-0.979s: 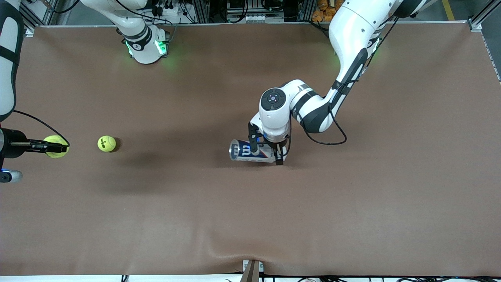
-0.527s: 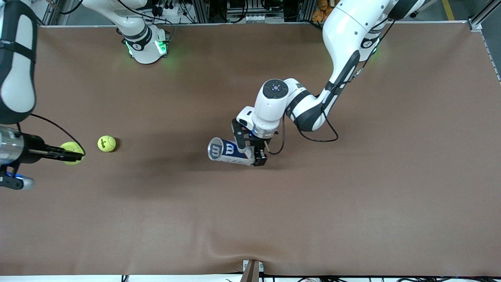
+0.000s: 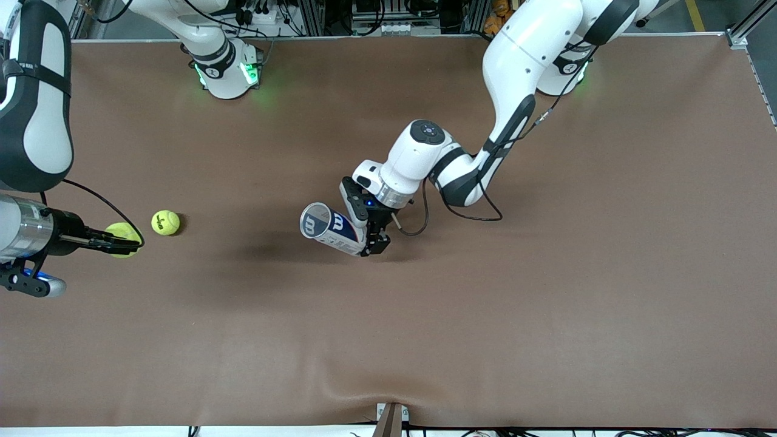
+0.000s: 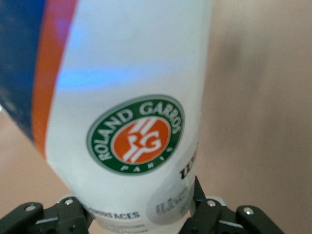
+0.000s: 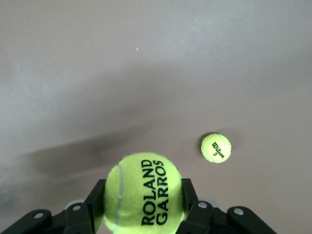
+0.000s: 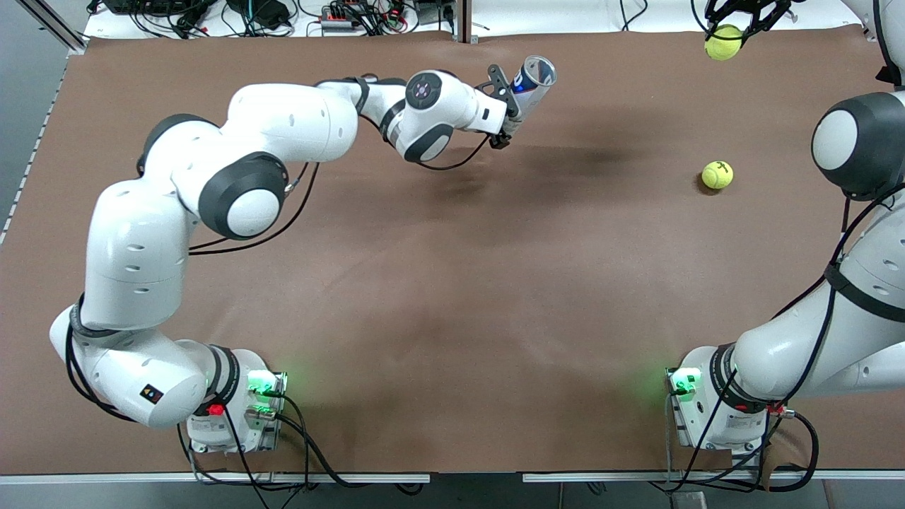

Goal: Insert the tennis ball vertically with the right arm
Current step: 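Lift the tube upright with the left gripper, open end up, then carry the ball with the right gripper over the tube opening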

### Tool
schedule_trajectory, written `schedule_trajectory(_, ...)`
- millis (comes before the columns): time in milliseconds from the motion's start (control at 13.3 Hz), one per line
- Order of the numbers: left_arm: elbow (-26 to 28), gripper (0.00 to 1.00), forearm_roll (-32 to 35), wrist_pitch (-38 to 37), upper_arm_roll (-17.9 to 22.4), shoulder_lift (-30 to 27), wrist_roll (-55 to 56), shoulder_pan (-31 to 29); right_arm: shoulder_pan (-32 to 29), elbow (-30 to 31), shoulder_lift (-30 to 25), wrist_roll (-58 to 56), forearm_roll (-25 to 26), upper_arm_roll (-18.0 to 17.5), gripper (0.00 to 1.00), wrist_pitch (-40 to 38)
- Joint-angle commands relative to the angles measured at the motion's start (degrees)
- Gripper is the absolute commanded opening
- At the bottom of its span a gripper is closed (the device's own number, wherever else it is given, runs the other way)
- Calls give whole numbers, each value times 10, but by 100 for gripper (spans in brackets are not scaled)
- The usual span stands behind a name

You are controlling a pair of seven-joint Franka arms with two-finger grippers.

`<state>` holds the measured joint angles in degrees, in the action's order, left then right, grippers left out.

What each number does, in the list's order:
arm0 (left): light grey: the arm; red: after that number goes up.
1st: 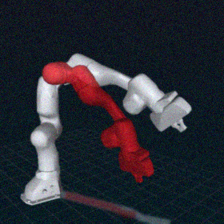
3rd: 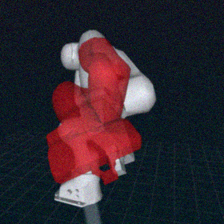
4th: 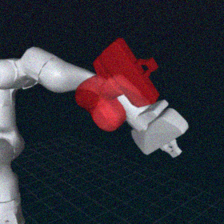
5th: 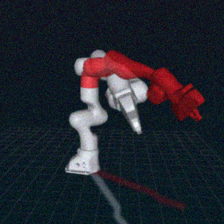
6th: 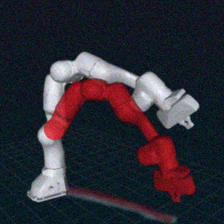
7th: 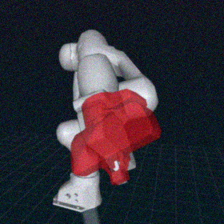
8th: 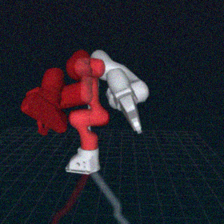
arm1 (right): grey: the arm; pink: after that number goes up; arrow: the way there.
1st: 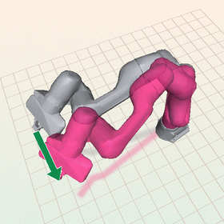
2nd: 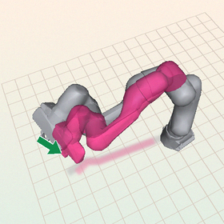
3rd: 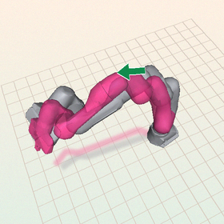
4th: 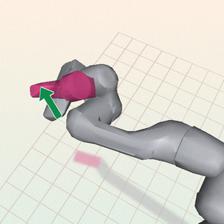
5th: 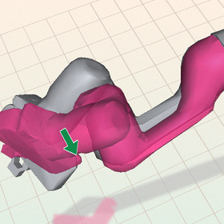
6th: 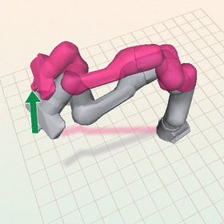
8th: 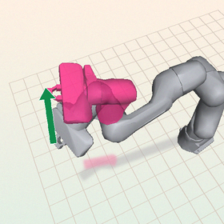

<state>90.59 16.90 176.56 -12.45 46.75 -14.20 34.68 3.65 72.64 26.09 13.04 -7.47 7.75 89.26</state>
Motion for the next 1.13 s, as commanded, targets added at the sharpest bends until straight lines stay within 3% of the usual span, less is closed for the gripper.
schedule_trajectory(0, -9, 74, -10, 124, 2, 50, 15, 3, -6, 0, 14, 8, -12, 0, 0, 35)
schedule_trajectory(377, -9, 74, -38, 263, 2, 119, 19, 4, -1, 0, 17, 19, -40, -1, 0, 32)
schedule_trajectory(1055, -16, 75, -114, 271, 2, 150, 19, 38, 129, -5, 15, 283, -53, -1, 0, 38)
